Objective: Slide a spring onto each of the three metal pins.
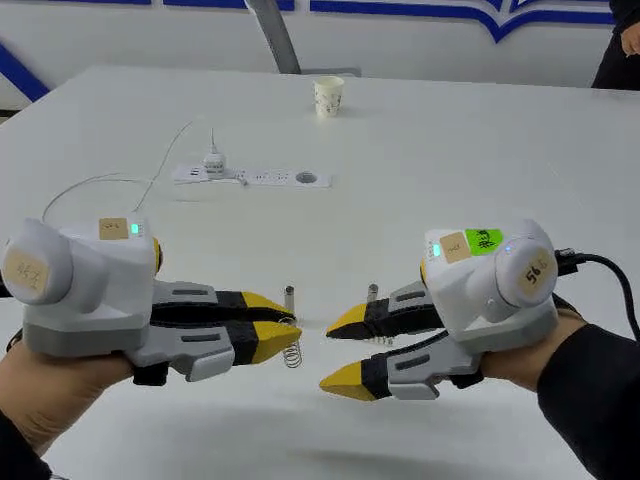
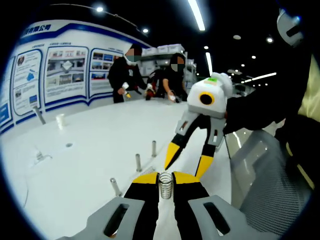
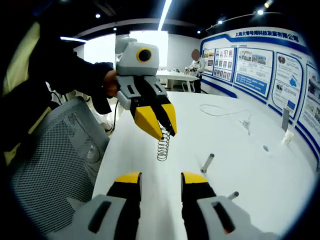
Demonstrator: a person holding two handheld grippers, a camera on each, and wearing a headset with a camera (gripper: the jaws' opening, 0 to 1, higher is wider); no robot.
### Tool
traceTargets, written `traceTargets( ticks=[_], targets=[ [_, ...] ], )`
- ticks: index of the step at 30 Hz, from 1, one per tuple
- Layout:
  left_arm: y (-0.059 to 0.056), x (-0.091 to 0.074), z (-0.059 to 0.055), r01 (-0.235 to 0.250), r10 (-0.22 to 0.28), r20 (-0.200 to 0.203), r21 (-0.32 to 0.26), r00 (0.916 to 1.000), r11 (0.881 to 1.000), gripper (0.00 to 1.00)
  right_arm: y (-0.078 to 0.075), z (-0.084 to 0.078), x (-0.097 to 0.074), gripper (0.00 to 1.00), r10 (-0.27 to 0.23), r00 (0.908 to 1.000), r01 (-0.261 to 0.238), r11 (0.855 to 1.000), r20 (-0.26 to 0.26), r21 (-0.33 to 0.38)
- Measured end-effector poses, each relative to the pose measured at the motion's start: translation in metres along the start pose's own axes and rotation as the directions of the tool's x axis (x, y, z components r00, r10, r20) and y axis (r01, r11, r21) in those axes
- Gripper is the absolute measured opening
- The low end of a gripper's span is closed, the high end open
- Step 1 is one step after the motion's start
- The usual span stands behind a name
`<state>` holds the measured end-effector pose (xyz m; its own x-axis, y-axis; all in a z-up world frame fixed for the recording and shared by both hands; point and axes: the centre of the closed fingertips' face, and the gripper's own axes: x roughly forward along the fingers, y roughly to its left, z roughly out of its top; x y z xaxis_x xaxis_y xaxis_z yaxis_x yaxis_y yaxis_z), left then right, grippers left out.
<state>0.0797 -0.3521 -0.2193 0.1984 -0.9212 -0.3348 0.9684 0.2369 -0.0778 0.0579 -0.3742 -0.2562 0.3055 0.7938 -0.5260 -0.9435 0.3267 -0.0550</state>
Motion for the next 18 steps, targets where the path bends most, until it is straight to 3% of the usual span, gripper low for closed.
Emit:
traceTargets(
  ticks=[9,18],
  targets=[
    [0.02,-0.001,0.003,-0.04,0.04,-0.003,0.005,0.9992,0.999,0.09,-0.018,-0.013,-0.023,0.39,-0.09,0.9958,0.089,0.995,0.018,0.036],
    [0.037,0.0,0.008,-0.075,0.075,0.003,0.005,0.9971,0.997,0.09,-0.034,-0.027,-0.047,0.5,-0.178,0.9834,0.176,0.982,0.033,0.072]
  ],
)
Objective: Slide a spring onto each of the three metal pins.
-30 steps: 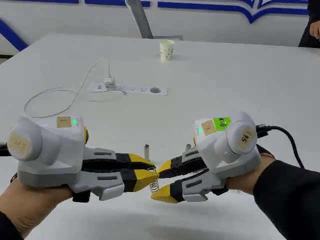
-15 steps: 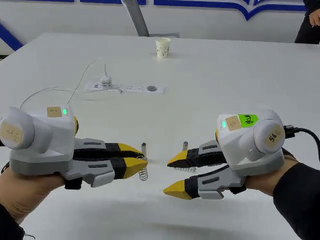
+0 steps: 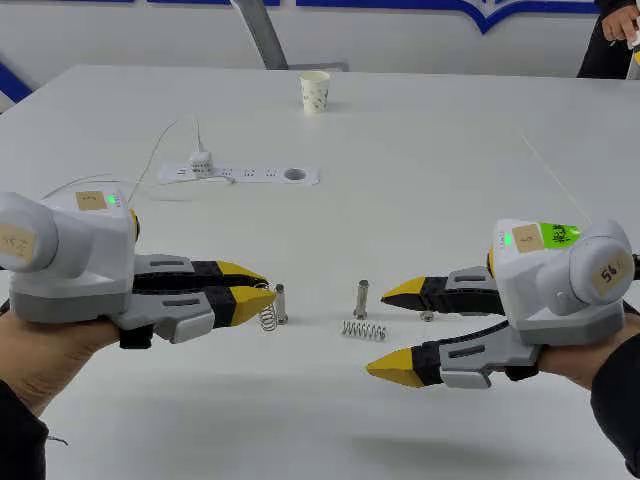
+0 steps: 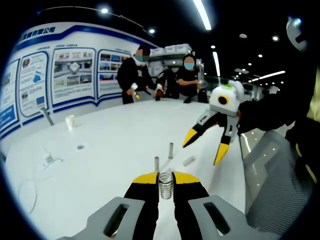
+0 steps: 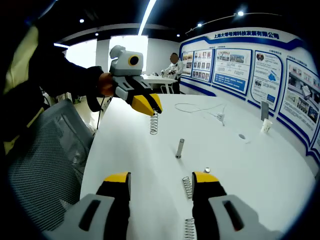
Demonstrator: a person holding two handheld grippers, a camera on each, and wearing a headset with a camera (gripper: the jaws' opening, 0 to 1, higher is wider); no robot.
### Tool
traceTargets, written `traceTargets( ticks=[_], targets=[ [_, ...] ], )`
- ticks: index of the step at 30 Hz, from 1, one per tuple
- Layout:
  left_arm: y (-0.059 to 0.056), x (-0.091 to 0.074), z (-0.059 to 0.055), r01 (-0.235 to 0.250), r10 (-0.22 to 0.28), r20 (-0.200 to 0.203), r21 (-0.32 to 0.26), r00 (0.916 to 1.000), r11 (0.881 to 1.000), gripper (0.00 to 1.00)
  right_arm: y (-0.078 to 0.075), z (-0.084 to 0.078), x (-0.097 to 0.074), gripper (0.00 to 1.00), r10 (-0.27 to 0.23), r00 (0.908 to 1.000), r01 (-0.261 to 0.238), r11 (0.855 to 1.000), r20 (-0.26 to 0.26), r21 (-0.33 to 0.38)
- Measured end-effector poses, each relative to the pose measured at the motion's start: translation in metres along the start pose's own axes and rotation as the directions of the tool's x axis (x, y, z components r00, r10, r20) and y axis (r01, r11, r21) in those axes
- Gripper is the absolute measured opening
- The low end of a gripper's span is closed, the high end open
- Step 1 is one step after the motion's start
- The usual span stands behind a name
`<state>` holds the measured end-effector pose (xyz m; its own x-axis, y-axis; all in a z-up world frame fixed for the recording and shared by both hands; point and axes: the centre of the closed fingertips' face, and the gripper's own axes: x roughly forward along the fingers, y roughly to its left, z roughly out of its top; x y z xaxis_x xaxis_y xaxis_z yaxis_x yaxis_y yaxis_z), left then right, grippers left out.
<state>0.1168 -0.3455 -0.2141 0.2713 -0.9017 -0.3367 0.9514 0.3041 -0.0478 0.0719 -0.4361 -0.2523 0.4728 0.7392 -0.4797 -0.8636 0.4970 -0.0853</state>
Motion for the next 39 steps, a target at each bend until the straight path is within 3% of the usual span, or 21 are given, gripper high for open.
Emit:
traceTargets(
  ticks=[22,30,39],
  targets=[
    [0.04,0.02,0.013,-0.049,0.049,-0.008,0.002,0.9987,0.999,0.09,-0.023,-0.03,-0.043,0.64,-0.152,0.9882,0.149,0.984,0.022,0.097],
    [0.051,0.03,0.009,-0.055,0.055,-0.028,0.005,0.9981,0.998,0.09,-0.025,-0.037,-0.053,0.68,-0.191,0.9815,0.187,0.975,0.021,0.119],
    [0.054,0.04,0.003,-0.046,0.047,-0.052,0.01,0.9976,0.999,0.09,-0.027,-0.045,-0.061,0.68,-0.21,0.9777,0.205,0.968,0.014,0.145]
  ],
)
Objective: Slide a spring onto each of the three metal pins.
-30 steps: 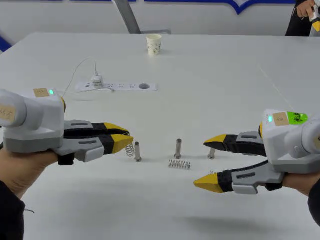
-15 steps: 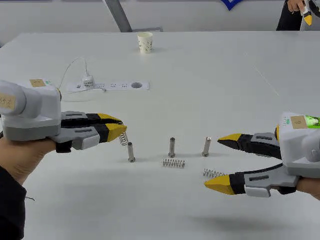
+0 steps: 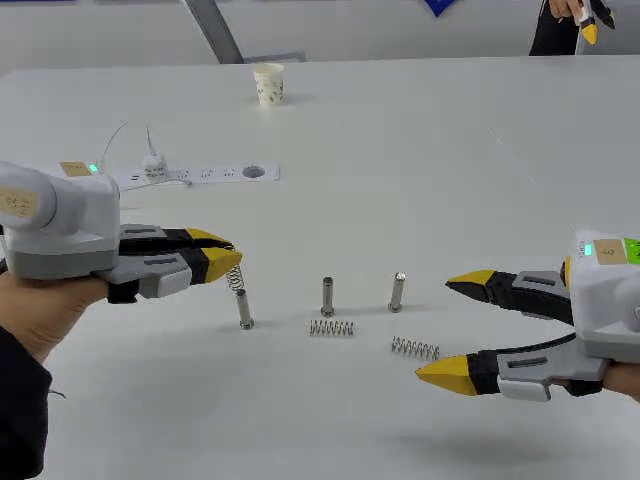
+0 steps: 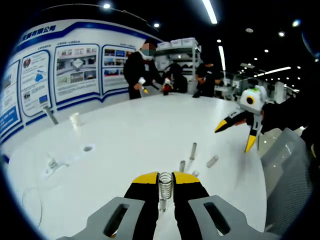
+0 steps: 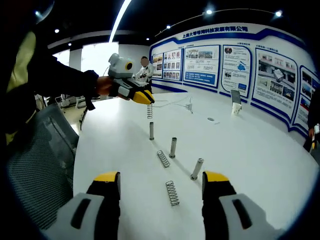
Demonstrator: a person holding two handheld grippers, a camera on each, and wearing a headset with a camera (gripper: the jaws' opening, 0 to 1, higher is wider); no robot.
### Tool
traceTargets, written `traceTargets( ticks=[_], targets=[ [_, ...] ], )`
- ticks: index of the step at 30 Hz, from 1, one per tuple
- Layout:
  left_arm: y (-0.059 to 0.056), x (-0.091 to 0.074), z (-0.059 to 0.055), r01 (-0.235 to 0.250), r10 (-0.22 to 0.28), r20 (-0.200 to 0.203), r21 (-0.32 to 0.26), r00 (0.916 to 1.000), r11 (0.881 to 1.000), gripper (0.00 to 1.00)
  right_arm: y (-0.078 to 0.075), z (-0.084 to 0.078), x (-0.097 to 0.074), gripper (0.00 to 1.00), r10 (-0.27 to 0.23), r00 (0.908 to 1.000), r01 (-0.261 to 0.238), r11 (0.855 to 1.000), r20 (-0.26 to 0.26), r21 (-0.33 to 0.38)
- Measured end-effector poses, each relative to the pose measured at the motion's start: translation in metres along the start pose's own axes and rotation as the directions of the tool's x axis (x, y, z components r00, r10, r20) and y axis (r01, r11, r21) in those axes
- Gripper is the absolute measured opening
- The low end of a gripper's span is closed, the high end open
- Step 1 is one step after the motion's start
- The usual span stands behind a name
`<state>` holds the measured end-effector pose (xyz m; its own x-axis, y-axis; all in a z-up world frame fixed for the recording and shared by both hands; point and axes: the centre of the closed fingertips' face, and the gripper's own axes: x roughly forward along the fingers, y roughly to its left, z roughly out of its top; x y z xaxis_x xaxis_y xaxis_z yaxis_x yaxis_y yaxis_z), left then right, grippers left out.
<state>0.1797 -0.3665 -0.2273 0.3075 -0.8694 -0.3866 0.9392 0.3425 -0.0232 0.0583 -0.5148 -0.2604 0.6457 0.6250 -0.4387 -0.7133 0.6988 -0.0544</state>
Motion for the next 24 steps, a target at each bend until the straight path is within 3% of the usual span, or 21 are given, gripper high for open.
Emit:
traceTargets(
  ticks=[24],
  targets=[
    [0.003,0.008,-0.012,0.003,-0.003,-0.031,0.005,0.9995,1.0,0.09,-0.004,-0.003,-0.004,0.67,-0.017,0.9999,0.017,1.0,0.003,0.021]
  ],
)
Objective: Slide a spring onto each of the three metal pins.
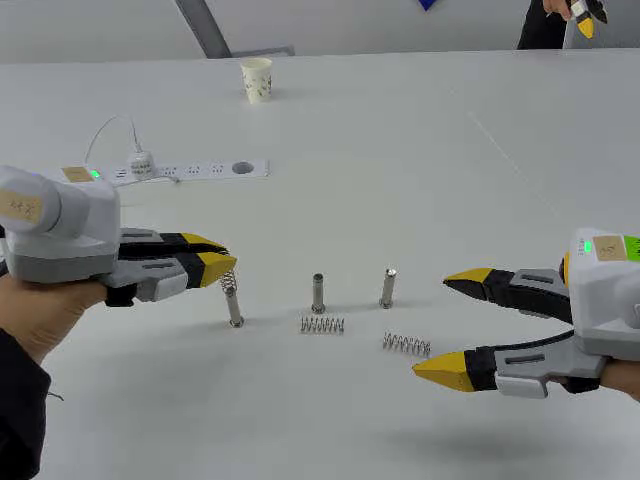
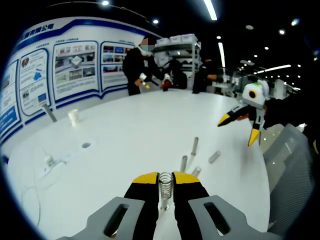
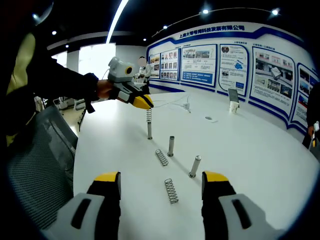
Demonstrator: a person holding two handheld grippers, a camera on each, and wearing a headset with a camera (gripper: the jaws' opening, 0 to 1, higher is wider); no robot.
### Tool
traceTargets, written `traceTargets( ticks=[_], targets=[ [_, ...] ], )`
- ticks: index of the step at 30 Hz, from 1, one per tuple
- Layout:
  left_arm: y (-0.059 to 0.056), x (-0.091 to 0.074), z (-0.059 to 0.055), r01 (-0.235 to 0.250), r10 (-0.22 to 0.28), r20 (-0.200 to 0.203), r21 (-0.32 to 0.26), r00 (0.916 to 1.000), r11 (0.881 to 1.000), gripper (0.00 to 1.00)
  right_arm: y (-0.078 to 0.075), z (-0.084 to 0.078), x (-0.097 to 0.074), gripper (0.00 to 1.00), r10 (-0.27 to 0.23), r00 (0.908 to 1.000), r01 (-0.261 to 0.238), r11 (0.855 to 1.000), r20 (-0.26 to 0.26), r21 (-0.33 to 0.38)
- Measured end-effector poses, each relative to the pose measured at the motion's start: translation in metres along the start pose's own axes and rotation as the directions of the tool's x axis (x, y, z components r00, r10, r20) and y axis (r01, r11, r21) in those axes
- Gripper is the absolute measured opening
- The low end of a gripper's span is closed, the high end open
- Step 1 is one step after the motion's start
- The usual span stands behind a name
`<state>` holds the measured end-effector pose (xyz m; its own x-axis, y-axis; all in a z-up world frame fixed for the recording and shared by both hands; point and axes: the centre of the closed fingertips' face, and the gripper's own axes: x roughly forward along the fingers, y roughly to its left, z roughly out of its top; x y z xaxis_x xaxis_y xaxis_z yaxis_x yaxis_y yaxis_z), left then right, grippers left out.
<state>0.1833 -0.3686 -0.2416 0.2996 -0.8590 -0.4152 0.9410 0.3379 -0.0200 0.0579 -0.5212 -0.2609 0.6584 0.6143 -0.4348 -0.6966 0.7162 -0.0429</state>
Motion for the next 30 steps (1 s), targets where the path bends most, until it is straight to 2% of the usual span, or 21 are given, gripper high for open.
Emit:
traceTargets(
  ticks=[30],
  targets=[
    [0.002,0.008,-0.018,-0.004,0.004,-0.011,-0.013,0.9999,1.0,0.09,0.002,-0.006,0.002,0.66,0.0,0.9999,0.0,1.0,-0.011,0.014]
  ],
)
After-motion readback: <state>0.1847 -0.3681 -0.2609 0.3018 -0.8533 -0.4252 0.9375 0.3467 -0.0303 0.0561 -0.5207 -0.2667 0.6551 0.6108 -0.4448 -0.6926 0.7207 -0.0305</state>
